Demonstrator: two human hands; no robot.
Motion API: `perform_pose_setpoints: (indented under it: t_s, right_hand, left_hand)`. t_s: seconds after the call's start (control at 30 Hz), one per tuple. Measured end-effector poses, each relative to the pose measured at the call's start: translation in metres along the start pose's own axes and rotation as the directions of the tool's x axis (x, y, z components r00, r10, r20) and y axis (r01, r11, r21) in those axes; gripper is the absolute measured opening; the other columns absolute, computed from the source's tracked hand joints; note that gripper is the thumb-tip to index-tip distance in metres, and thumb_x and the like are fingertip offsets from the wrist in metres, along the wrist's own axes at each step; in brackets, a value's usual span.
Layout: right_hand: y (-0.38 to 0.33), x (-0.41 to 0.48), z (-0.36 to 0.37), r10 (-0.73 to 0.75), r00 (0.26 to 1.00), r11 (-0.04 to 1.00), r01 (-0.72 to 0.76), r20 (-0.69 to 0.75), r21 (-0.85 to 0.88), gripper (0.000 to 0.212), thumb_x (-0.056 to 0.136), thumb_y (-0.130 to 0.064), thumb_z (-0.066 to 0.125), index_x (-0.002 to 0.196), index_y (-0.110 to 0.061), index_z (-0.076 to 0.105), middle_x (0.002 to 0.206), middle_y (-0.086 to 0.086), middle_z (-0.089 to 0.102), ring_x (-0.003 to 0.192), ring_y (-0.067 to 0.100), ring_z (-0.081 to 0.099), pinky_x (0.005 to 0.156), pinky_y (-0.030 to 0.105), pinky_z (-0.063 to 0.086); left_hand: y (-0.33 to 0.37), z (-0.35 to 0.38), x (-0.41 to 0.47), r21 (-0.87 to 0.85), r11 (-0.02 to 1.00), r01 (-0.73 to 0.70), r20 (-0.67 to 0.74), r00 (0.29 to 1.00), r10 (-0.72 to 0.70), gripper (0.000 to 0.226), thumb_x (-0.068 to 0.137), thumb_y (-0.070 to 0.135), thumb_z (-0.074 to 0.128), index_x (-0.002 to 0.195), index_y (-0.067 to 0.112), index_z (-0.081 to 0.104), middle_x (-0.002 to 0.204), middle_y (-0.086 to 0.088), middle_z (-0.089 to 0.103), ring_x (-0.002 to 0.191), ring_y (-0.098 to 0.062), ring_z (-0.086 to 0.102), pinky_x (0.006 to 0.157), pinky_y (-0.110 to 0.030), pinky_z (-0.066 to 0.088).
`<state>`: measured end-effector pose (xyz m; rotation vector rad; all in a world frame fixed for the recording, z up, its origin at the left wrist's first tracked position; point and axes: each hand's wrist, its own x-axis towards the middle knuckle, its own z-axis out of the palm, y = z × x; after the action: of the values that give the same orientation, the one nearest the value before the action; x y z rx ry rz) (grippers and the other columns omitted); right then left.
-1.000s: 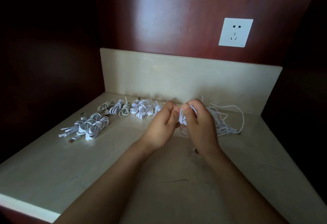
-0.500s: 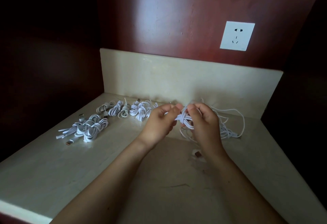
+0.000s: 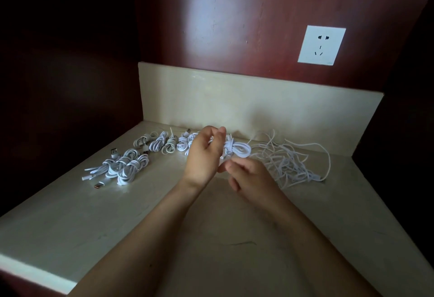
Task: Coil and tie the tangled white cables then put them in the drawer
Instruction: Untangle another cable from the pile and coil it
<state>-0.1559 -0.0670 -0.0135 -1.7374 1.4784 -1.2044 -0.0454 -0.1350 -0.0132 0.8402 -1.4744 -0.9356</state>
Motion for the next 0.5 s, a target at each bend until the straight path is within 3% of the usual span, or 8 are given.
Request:
perform_pose_setpoints:
  t_s: [0.07,0.17,0.27,0.37,0.5]
  right_hand:
    - [-0.002,-0.001,0.002,-0.06,0.998,0.993,0.062,0.018,-0.105,0.046,0.097,-0.012,0.051,0.062,-0.036,0.066,0.046,-0.01,0.051,0.046,0.002,0.046,0.057,0.023,0.037]
    - [-0.006,0.0,0.0,-0.153,0.985,0.974,0.138,-0.075,-0.181,0.026,0.091,-0.018,0.053,0.073,-0.025,0.07,0.062,-0.017,0.062,0.062,0.001,0.056,0.065,0.024,0.041]
    - [-0.007,0.003,-0.012,-0.177,0.96,0.979,0.15,-0.217,-0.137,0.022,0.084,-0.027,0.049,0.071,-0.024,0.066,0.07,-0.019,0.066,0.069,0.0,0.059,0.067,0.022,0.042]
    - [-0.002,0.004,-0.023,-0.165,0.936,0.983,0.13,-0.312,-0.129,0.025,0.09,-0.026,0.051,0.068,-0.024,0.064,0.064,-0.018,0.061,0.063,0.003,0.055,0.062,0.028,0.041]
    - [0.004,0.006,-0.028,-0.126,0.939,0.992,0.113,-0.319,-0.059,0.026,0.096,-0.023,0.056,0.074,-0.016,0.068,0.067,-0.007,0.064,0.064,0.007,0.057,0.064,0.029,0.043]
  left_hand:
    - [-0.007,-0.004,0.002,0.141,0.988,-0.06,0.01,0.998,0.06,0.03,0.1,0.034,0.052,0.073,0.02,0.049,0.051,0.01,0.044,0.047,-0.014,0.043,0.05,-0.032,0.04]
    - [-0.009,-0.01,0.004,0.283,0.952,-0.117,0.011,0.993,0.119,0.029,0.099,0.035,0.053,0.071,0.025,0.054,0.059,0.014,0.059,0.058,0.0,0.056,0.062,-0.029,0.045]
    - [-0.011,-0.011,0.005,0.354,0.925,-0.14,0.09,0.989,0.116,0.033,0.095,0.046,0.051,0.07,0.025,0.055,0.064,0.01,0.062,0.065,-0.005,0.059,0.068,-0.032,0.047]
    - [-0.009,-0.006,0.001,0.289,0.931,-0.224,0.242,0.958,0.155,0.036,0.092,0.05,0.048,0.072,0.021,0.058,0.066,0.003,0.059,0.064,-0.007,0.054,0.068,-0.035,0.047]
    - [0.001,-0.005,-0.002,0.048,0.979,-0.199,0.332,0.927,0.172,0.038,0.1,0.025,0.052,0.072,-0.001,0.05,0.06,-0.003,0.041,0.054,-0.005,0.039,0.052,-0.022,0.033]
